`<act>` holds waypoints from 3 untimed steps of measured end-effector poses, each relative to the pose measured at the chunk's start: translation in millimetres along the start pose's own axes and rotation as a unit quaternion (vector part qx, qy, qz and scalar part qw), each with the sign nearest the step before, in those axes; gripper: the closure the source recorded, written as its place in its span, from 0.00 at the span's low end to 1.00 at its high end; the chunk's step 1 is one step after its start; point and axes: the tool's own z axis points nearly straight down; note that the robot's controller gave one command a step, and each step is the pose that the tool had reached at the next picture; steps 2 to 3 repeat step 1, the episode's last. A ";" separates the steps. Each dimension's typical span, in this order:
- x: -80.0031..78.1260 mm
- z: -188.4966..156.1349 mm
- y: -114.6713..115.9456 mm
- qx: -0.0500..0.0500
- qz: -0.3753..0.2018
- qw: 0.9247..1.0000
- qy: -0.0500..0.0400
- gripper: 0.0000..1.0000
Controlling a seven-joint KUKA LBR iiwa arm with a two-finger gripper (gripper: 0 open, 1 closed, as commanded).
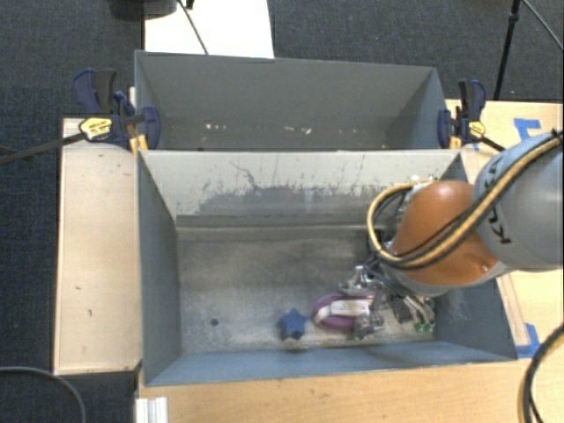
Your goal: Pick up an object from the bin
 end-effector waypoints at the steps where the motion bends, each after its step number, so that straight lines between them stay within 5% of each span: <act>1: -21.9 -181.4 -3.7 -0.001 -0.141 0.990 0.006 1.00; 3: -21.9 -181.4 -3.7 -0.001 -0.141 0.990 0.006 1.00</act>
Offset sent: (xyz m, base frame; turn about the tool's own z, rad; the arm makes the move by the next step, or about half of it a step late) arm 0.0165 -0.0014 0.1782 -0.2834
